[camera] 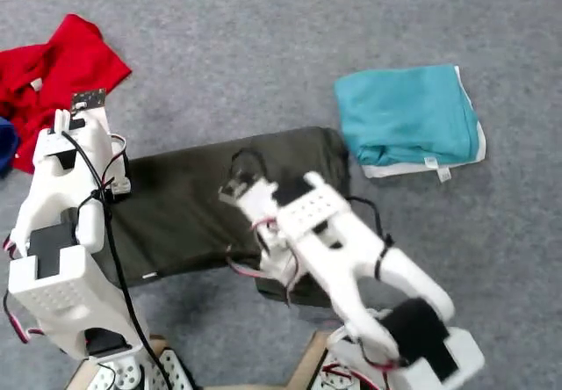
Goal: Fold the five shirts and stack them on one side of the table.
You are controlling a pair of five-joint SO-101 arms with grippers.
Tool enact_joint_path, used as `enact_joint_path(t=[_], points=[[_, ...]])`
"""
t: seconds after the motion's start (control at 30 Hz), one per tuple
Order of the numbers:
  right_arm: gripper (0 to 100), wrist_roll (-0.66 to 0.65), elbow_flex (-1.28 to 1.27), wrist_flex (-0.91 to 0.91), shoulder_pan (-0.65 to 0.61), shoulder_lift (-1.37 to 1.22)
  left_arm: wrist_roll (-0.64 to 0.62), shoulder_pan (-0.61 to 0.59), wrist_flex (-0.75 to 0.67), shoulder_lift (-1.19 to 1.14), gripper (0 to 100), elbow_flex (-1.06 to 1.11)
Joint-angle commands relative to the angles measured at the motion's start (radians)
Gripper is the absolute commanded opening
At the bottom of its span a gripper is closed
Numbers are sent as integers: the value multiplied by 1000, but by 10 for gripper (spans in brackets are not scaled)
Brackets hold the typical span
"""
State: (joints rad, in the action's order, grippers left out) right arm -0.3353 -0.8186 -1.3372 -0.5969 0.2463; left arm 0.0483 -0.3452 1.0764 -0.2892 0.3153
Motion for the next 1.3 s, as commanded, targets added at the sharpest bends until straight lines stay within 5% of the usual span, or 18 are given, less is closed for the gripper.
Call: enact_joint_path(t=[0.0,0.1,0.23,0.47,0.67,1.1,1.27], points=[[15,-75,24,-74,-20,108,-6,-2,-17,-6,29,-36],[15,-84,166,-153,58,162,-6,-2,-15,-8,29,-36],[15,-44,289,-41,192,127,-6,2,-15,-6,29,-28],[15,41,257,232,195,-142,-6,1,-18,-6,29,-27],[15,48,252,121,193,-197,-6,-1,-18,-8,29,-27],[15,12,-73,54,-143,87,-6,-1,-20,-9,29,-30],[15,-2,16,-23,-55,174,-6,-1,-20,-9,29,-28]])
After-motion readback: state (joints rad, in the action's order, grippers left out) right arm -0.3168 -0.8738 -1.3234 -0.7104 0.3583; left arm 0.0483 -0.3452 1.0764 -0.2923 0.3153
